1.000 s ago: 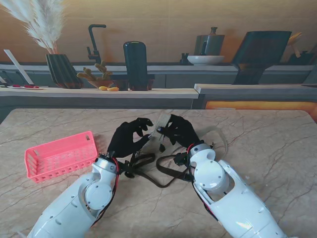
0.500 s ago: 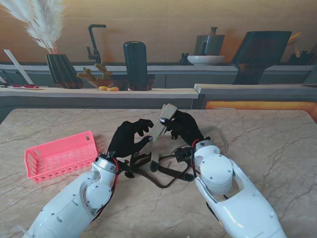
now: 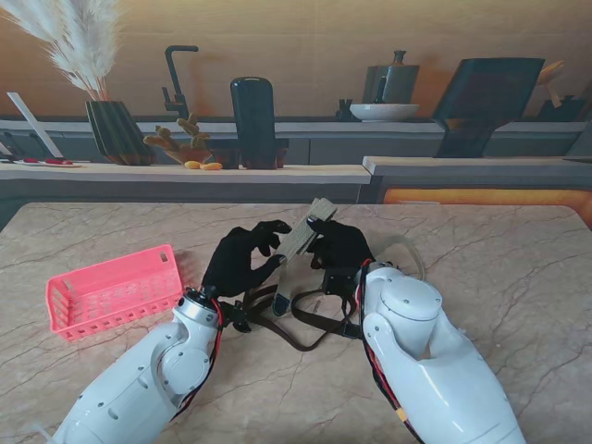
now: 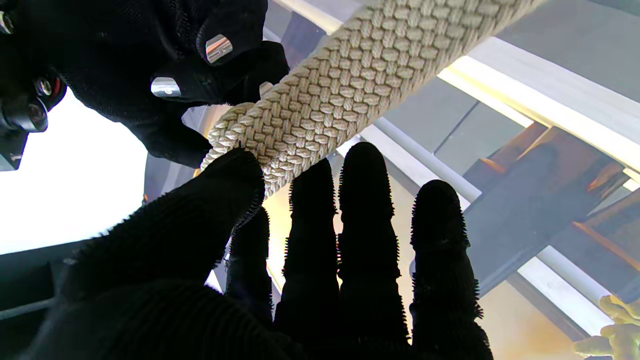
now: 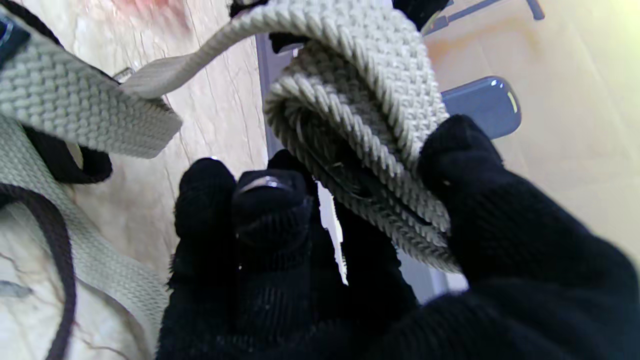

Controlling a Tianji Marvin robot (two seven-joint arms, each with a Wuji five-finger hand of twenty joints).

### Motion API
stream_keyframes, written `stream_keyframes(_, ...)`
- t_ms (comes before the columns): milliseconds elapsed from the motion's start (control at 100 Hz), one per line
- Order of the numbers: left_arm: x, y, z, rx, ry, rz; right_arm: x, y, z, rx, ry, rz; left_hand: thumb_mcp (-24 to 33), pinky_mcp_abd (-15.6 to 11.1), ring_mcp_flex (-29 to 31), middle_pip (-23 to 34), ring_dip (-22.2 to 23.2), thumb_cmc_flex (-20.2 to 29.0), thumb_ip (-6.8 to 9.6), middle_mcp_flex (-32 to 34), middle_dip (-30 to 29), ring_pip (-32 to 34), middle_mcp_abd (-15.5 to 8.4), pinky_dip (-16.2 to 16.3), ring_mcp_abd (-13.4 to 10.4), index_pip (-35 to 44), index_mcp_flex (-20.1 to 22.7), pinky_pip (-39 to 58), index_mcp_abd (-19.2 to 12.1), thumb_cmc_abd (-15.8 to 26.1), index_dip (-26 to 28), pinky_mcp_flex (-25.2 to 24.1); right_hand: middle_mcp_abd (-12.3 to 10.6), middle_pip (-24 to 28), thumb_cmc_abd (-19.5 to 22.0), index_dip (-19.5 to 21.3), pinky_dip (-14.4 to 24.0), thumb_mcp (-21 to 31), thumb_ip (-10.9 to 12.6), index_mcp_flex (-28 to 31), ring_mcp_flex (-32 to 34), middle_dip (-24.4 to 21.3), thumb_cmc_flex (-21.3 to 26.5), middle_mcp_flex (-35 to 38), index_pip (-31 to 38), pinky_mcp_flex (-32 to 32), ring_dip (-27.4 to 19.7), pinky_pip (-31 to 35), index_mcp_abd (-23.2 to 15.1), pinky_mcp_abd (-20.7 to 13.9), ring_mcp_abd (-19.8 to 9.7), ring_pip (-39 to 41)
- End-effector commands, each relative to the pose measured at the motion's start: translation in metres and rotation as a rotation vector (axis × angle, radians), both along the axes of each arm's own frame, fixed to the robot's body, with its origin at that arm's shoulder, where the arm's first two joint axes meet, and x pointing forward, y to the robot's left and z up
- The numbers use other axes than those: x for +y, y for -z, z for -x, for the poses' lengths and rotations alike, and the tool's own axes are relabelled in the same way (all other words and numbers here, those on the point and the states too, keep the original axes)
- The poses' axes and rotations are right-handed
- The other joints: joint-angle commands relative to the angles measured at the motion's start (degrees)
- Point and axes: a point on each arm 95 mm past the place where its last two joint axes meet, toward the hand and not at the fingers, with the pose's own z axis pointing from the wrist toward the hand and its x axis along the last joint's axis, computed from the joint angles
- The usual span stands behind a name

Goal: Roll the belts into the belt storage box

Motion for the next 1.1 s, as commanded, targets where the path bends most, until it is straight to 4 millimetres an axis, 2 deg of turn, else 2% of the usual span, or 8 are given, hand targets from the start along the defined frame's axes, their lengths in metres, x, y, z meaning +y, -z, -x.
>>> stream_keyframes(0,-0.006,0.002,0.001,0.012,0.011,0.009,0.005,-0.005,0.001,-0.009,-0.005,-0.004,-0.05,-1.65,1.62,-0.19,-0.63,2.2,-1.91,1.47,0.76,1.36,-1.69,-0.23,-2.57,-3.53,-1.97,1.74,-1.61,-2.53,-2.42,0.55,-0.25,0.69,9.03,3.58,1.79,5.46,1.99,5.76,1.95,0.23,9.26,0.87,7.71,0.27,0.2,2.98,-8.58,0.42,-0.13,0.92)
stream_keyframes(90,-0.007,0.002,0.001,0.018,0.014,0.007,0.006,-0.003,0.001,0.038,-0.008,-0.049,0.05,-1.71,1.57,-0.04,-0.6,2.7,-2.03,1.64,0.5,1.57,-1.43,-0.37,-1.73,-4.11,-2.35,1.86,-1.24,-2.65,-3.35,0.68,-0.08,0.84,9.42,3.65,1.88,5.17,1.97,5.51,1.92,0.4,9.36,0.71,7.64,0.2,0.24,3.09,-8.26,0.41,-0.14,1.12)
stream_keyframes(140,-0.008,0.003,0.0,0.016,0.014,0.007,0.007,-0.003,0.002,0.065,-0.008,-0.075,-0.11,-1.8,1.99,0.0,-0.6,2.97,-2.19,1.61,0.29,1.79,-1.37,-0.45,-2.82,-4.47,-3.09,1.92,-1.55,-2.6,-3.86,0.83,0.1,0.92,9.53,3.71,1.95,5.04,2.0,5.52,1.99,0.5,9.42,0.74,7.66,0.29,0.24,3.19,-8.21,0.5,-0.12,1.24)
stream_keyframes(360,-0.01,0.004,-0.001,0.009,0.018,-0.001,0.009,0.0,0.005,0.191,-0.026,-0.179,-0.81,-2.13,2.49,0.48,-0.73,3.85,-2.4,1.77,-0.92,2.19,-1.26,-0.93,-3.01,-5.27,-5.85,2.04,-3.52,-2.94,-6.42,1.26,0.7,1.08,9.92,3.87,2.03,4.62,2.1,5.31,2.11,0.78,9.66,0.65,7.55,0.41,0.11,3.33,-7.43,0.73,-0.07,1.46)
stream_keyframes(580,-0.01,0.005,-0.002,0.004,0.031,-0.019,0.014,0.005,0.004,0.265,-0.037,-0.222,0.1,-1.81,2.93,1.47,-0.75,3.6,-2.36,2.49,-2.15,2.92,-1.06,-1.49,-2.05,0.28,-1.56,2.31,-4.17,-4.33,-5.96,1.5,1.08,1.3,10.51,3.99,2.03,4.31,2.11,5.04,2.23,1.05,9.76,0.54,7.43,0.6,-0.02,3.44,-6.78,0.88,-0.17,1.66)
stream_keyframes(800,-0.01,0.007,-0.003,0.001,0.054,-0.07,0.013,0.004,0.004,0.288,-0.008,-0.266,2.34,-1.78,3.61,1.59,-0.93,2.79,-3.0,3.28,-2.3,2.9,-1.47,-1.76,-2.17,0.92,1.9,2.47,-1.39,-6.66,-5.11,1.86,1.34,1.71,11.22,4.32,2.04,3.72,2.14,4.67,2.61,1.45,9.94,0.55,7.53,0.98,-0.13,3.71,-6.59,0.86,-0.38,2.15)
stream_keyframes(880,-0.009,0.008,-0.005,-0.016,0.056,-0.11,0.013,0.004,0.005,0.286,-0.011,-0.274,2.89,-1.51,3.7,1.42,-0.97,2.81,-3.2,2.79,-1.9,2.42,-1.66,-1.96,-3.23,-0.49,1.64,2.13,-0.38,-7.19,-5.7,1.85,1.36,1.77,11.35,4.43,2.02,3.5,2.19,4.62,2.61,1.56,10.06,0.58,7.63,1.02,-0.19,3.72,-6.44,0.81,-0.44,2.21)
stream_keyframes(1090,-0.007,0.01,-0.011,-0.064,0.036,-0.184,0.012,0.008,0.007,0.302,-0.04,-0.274,2.93,-0.79,1.84,3.83,0.72,3.03,-3.32,-0.91,2.9,2.61,-1.71,-1.96,-2.54,-2.38,-0.84,1.75,1.9,-6.59,-6.97,0.6,1.58,1.78,11.54,4.49,2.0,3.16,2.31,4.53,2.58,1.76,10.27,0.53,7.65,0.99,-0.31,3.77,-6.09,0.98,-0.37,2.41)
